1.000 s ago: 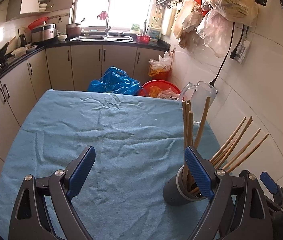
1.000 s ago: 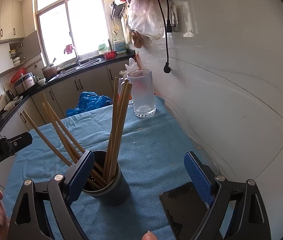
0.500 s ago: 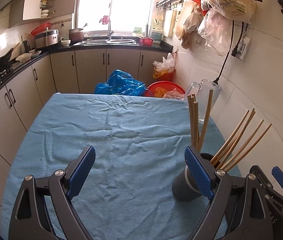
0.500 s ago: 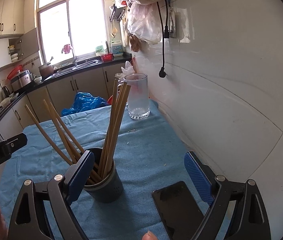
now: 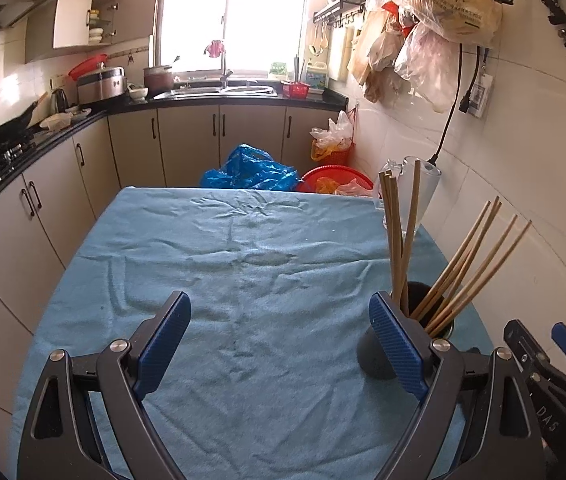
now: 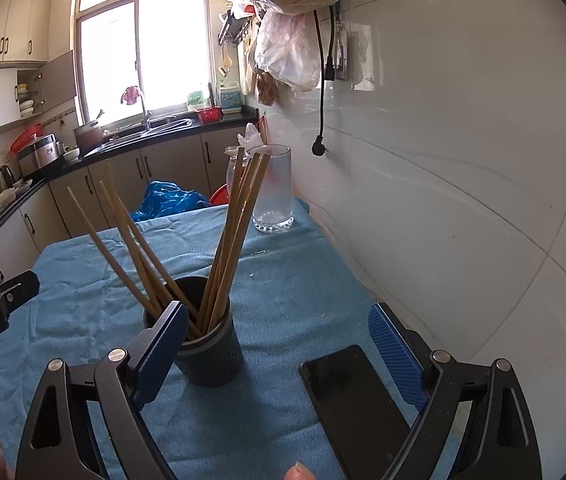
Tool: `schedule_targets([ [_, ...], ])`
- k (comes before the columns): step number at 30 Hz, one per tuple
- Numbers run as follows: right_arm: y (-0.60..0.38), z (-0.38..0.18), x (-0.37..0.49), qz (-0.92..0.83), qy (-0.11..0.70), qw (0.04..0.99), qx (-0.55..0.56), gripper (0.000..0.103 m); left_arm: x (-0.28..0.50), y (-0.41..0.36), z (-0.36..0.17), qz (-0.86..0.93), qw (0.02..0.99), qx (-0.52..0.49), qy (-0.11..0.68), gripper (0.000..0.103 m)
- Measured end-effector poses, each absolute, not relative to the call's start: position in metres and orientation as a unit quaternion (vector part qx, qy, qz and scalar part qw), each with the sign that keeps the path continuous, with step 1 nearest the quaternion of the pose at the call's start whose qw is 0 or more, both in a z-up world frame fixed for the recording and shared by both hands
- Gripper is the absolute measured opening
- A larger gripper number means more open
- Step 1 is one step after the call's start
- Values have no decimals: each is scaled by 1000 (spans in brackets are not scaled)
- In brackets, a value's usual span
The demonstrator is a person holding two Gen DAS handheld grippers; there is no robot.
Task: Organize utensils
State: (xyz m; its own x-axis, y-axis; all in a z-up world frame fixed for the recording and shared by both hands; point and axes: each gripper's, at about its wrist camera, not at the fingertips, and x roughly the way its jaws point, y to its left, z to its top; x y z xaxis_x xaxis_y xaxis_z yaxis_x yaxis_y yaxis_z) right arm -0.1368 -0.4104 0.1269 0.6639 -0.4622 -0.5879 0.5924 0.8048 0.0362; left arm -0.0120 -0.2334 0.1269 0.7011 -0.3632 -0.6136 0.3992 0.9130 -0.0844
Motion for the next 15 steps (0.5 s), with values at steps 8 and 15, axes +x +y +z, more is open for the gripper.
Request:
schedule_targets([
  [8, -373, 132, -178, -299, 268, 910, 97, 94, -68, -192, 121, -205, 930, 46, 301, 90],
  [15, -338, 132, -220, -301, 251, 916, 86, 94, -120, -154, 115, -200, 935, 51, 287, 90],
])
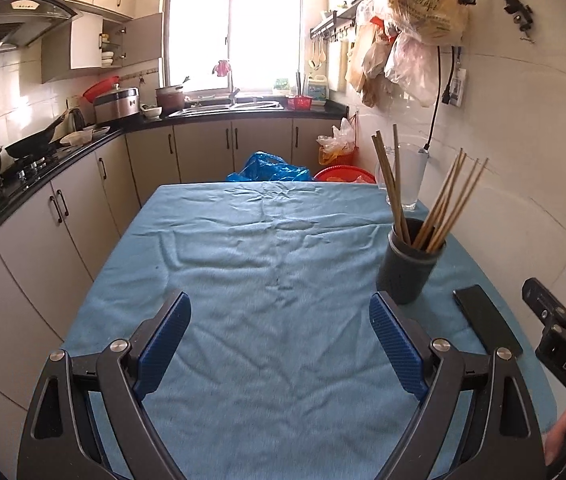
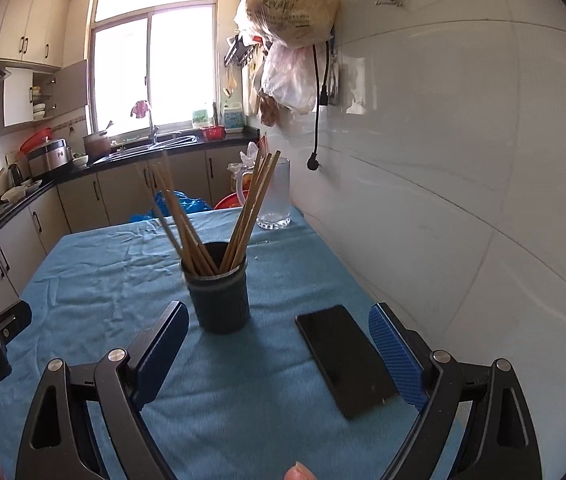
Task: Organize utensils
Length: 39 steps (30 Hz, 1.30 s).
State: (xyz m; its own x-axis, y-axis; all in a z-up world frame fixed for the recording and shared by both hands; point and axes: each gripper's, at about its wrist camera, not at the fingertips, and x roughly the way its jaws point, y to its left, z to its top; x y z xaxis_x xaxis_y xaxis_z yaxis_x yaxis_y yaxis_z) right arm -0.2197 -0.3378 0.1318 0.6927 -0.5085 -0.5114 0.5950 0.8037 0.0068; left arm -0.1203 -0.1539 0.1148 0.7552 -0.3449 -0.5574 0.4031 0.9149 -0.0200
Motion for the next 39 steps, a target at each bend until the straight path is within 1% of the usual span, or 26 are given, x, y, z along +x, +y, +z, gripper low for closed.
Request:
schedule_targets([
  [3, -327, 128, -235, -296, 250, 918, 88, 94, -137, -144, 114, -196, 938, 55, 279, 90],
  [15, -288, 118, -279, -308, 226, 920, 83, 95, -175, -114, 106, -195, 934, 59, 293, 90],
  [19, -279, 115, -280, -307, 220, 923, 78, 98, -179, -107, 95, -186, 933, 67, 301, 91],
  [39, -266, 99, -271, -293, 239, 924, 57, 98, -183, -102, 74, -184, 926, 57, 326, 91],
])
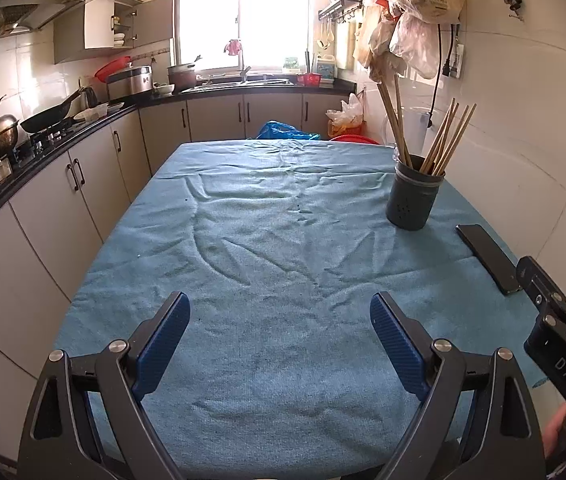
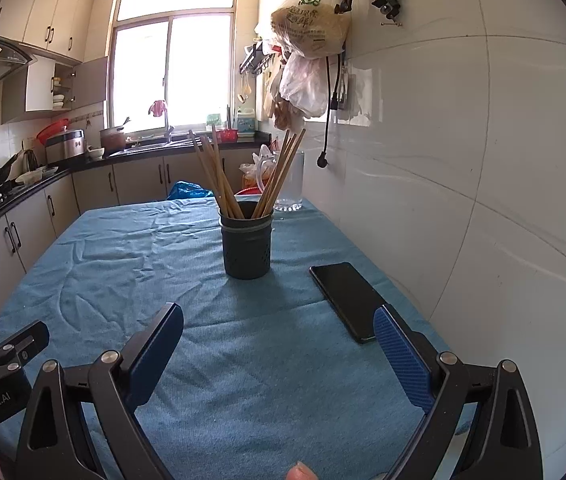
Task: Organize utensils
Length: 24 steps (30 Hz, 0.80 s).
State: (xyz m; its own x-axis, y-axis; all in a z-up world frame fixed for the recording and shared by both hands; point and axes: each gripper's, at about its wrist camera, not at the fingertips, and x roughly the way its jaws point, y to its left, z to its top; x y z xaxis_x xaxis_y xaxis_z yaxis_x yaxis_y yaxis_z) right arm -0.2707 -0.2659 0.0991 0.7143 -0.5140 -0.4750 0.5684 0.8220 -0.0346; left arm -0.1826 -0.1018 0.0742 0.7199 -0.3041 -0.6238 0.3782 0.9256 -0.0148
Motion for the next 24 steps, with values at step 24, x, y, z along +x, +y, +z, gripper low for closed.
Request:
schedule_targets([
  [24, -255, 89, -264, -279, 256, 925, 40, 98, -178, -93, 69, -174, 925, 50, 334, 91],
])
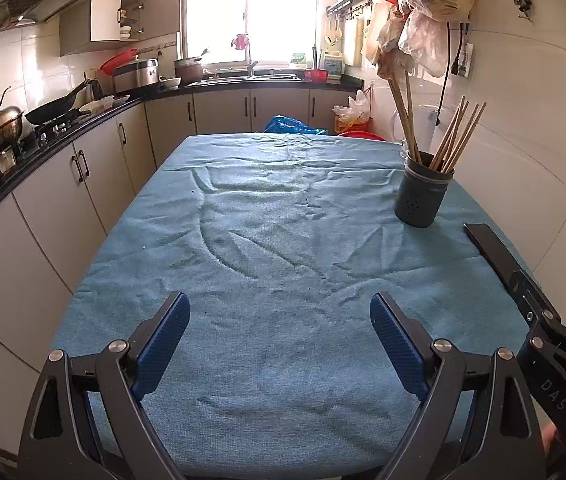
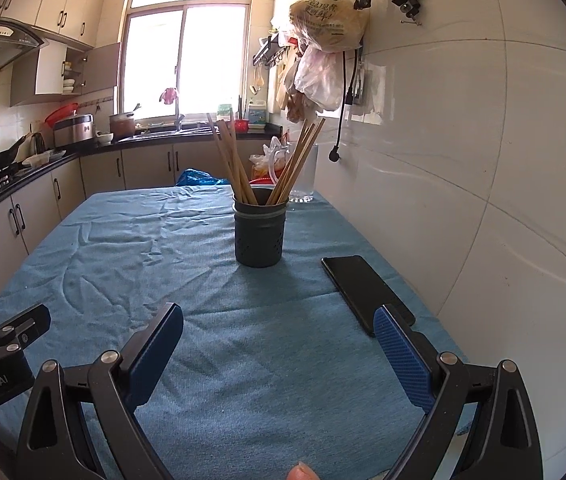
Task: Organize utensils
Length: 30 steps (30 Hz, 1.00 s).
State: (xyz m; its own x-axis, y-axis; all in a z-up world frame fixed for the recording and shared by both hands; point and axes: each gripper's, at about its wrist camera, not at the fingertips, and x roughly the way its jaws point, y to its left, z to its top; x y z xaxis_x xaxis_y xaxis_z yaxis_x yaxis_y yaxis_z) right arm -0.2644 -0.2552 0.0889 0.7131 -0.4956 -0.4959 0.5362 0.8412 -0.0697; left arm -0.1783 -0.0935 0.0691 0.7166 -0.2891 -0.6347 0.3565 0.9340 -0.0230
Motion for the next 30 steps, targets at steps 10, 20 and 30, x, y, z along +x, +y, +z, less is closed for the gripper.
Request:
schedule_targets([
  [10, -255, 87, -261, -278, 263, 923, 37, 98, -178, -93, 69, -175, 925, 51, 333, 91],
  [20, -255, 85, -260, -277, 266, 923, 36, 98, -176, -93, 66, -174, 923, 53, 338, 91],
  [30, -254, 83, -258, -275, 268, 923, 34, 98, -175, -90, 65, -173, 923, 51, 340, 91],
])
